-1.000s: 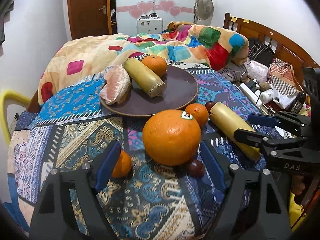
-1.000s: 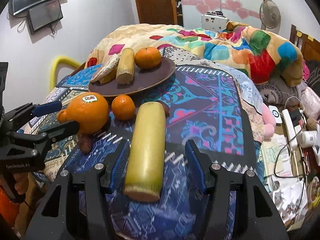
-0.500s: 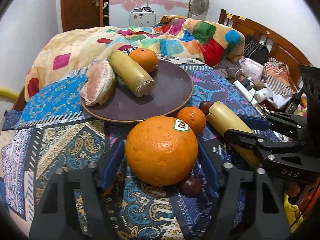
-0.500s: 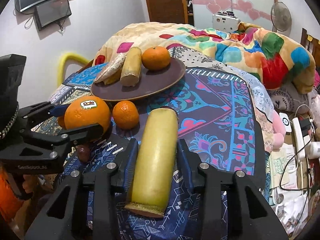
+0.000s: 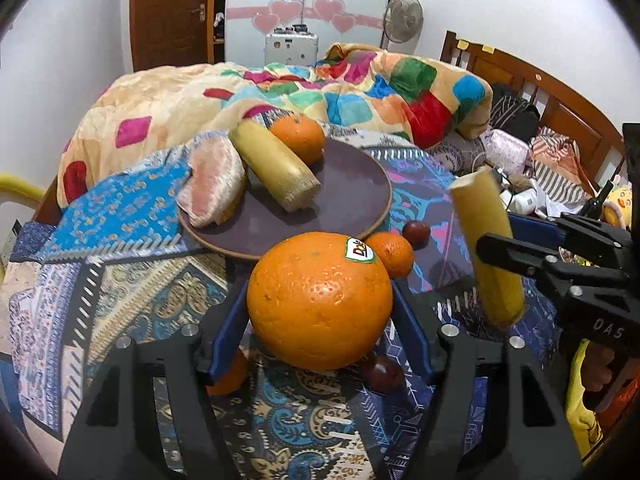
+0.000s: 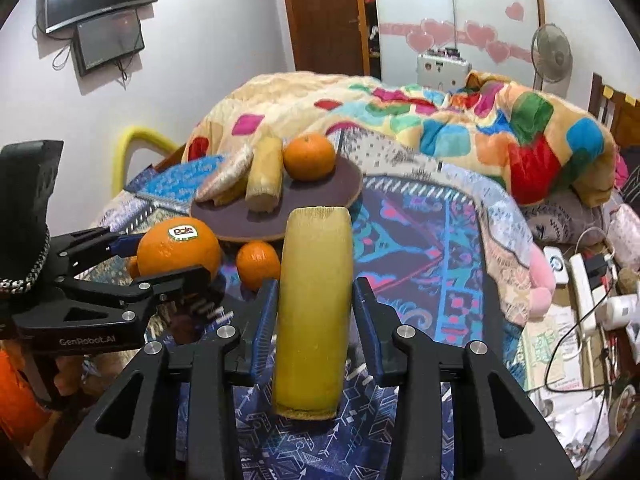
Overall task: Organize fruits
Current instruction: 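Lift the yellow cylinder with the right tool while the left tool grasps the large orange, then set the cylinder on the plate with the right tool while the left tool places the large orange there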
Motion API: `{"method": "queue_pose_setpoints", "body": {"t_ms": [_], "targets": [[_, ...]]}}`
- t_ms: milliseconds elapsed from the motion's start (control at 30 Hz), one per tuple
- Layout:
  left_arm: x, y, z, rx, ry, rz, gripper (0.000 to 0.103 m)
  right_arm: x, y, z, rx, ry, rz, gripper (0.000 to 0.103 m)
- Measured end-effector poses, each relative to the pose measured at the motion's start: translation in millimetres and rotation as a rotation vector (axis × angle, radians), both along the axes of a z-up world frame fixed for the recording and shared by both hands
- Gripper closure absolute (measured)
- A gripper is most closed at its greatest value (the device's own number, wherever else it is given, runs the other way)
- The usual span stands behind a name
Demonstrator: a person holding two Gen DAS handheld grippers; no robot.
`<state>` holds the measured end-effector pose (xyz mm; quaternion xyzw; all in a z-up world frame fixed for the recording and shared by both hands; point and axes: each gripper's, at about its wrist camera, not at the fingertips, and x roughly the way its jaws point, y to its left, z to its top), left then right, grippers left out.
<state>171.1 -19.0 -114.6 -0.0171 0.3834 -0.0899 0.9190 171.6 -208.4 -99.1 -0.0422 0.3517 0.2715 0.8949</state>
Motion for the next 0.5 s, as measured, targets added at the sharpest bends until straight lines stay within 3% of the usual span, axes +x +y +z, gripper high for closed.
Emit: {"method": "queue_pose_setpoints", "body": {"t_ms": [500], "targets": [[16,22,33,0.024,-0.085,0.045,0.035,15,7,35,0.046,-0.102,-0.003,0.068]]}}
